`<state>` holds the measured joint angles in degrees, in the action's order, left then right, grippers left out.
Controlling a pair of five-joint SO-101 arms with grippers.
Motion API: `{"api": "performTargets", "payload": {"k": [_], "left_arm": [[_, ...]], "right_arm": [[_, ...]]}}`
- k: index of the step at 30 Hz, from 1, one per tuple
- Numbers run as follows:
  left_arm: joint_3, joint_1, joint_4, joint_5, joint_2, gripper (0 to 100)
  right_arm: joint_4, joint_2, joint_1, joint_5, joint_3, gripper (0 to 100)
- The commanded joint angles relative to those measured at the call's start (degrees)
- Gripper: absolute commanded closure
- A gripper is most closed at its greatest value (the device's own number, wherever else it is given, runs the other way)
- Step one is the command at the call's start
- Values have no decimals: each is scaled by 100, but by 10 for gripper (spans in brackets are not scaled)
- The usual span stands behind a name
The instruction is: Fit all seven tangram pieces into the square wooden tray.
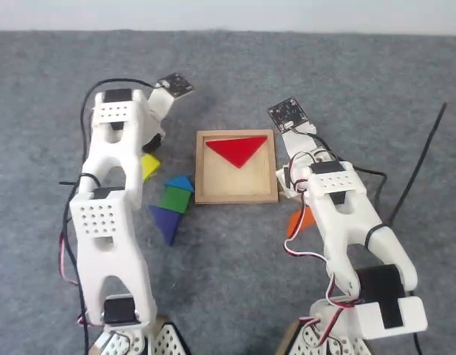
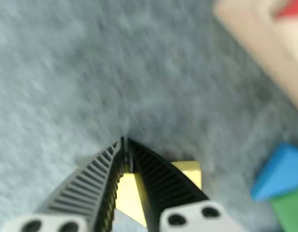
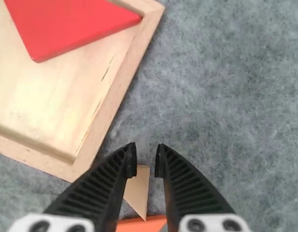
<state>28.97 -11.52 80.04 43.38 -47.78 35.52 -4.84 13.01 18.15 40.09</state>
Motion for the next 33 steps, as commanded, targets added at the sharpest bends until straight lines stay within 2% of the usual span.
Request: {"api": "performTargets", "payload": {"k": [1, 6, 13, 19, 22, 25, 30, 33], "left_arm": [[119, -123, 756, -35, 510, 987], [136, -264, 1187, -35, 501, 987], [462, -695, 879, -62, 747, 987], [673, -738, -413, -53, 316, 984], [681, -774, -527, -44, -114, 984], [769, -1002, -360, -44, -343, 984], [1156, -1530, 387, 18, -369, 984], [1288, -1670, 1275, 738, -387, 984]], "right_arm": [[22, -286, -48, 97, -352, 909], [22, -286, -48, 97, -352, 909], [22, -286, -48, 97, -352, 909], [40, -286, -48, 97, -352, 909], [40, -286, -48, 97, -352, 909], [31, -286, -48, 97, -352, 909], [22, -286, -48, 97, -352, 909], [22, -286, -48, 97, -352, 909]]}}
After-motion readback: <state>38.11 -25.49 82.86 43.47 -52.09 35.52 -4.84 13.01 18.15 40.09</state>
